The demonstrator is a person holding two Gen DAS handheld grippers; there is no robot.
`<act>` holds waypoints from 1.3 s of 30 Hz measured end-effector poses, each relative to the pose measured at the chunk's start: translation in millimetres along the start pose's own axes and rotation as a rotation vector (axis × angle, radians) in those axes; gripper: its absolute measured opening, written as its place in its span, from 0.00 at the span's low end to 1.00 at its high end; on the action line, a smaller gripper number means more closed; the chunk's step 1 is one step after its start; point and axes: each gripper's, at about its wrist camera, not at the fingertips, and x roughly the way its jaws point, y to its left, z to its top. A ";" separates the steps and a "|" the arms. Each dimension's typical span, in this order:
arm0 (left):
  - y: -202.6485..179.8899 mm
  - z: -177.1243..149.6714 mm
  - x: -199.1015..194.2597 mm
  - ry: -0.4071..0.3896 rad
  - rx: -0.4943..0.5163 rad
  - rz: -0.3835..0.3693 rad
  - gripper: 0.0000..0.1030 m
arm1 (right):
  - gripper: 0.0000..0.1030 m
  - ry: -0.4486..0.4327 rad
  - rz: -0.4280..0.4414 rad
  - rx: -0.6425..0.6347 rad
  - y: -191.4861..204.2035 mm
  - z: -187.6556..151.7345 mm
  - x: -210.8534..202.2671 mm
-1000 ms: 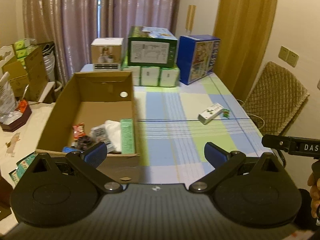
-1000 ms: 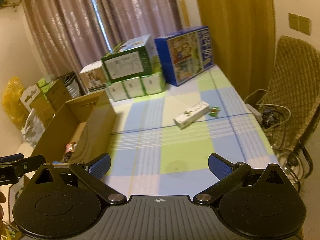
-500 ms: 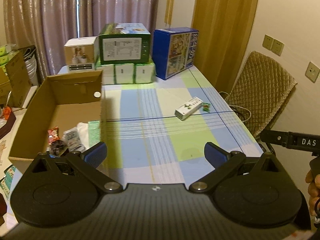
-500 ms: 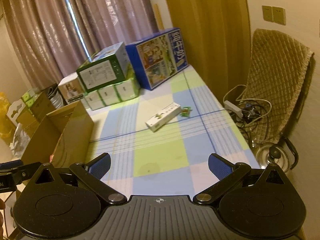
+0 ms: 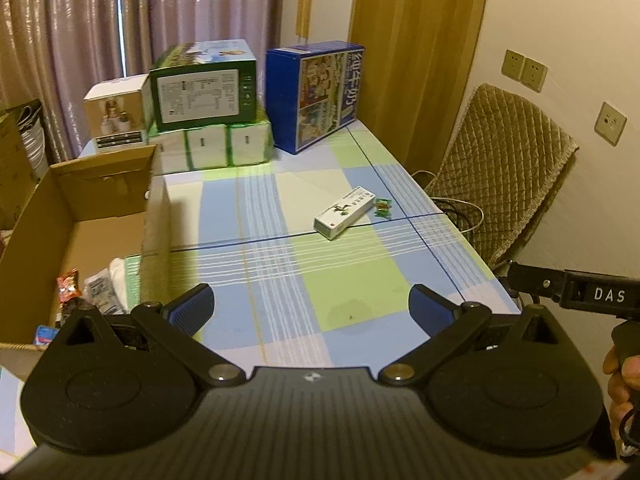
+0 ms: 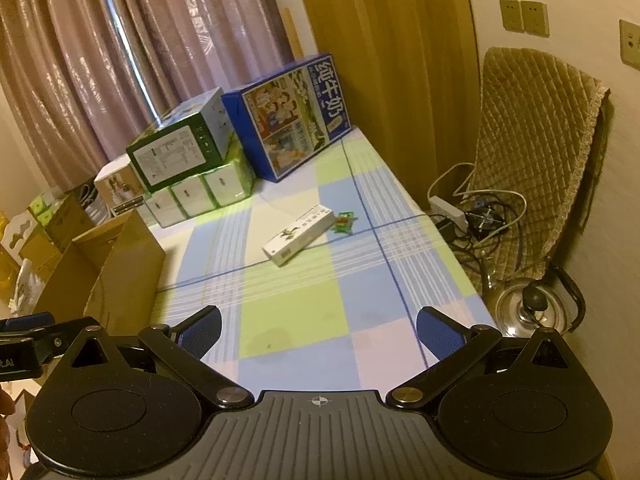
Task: Organize objects
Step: 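Withdraw both tools from the cardboard box toward the white medicine box and green candy, then grasp the white medicine box with the left tool while the right tool grasps the green candy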
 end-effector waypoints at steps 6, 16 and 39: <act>-9.9 6.5 17.6 0.010 0.017 -0.018 0.99 | 0.98 0.001 -0.016 0.004 -10.1 2.8 7.2; -18.1 21.6 55.2 0.024 0.034 -0.031 0.99 | 0.98 0.008 -0.046 -0.012 -25.2 16.1 34.0; -15.5 57.6 239.1 0.056 0.123 -0.030 0.86 | 0.87 0.026 -0.050 -0.115 -66.7 50.5 188.7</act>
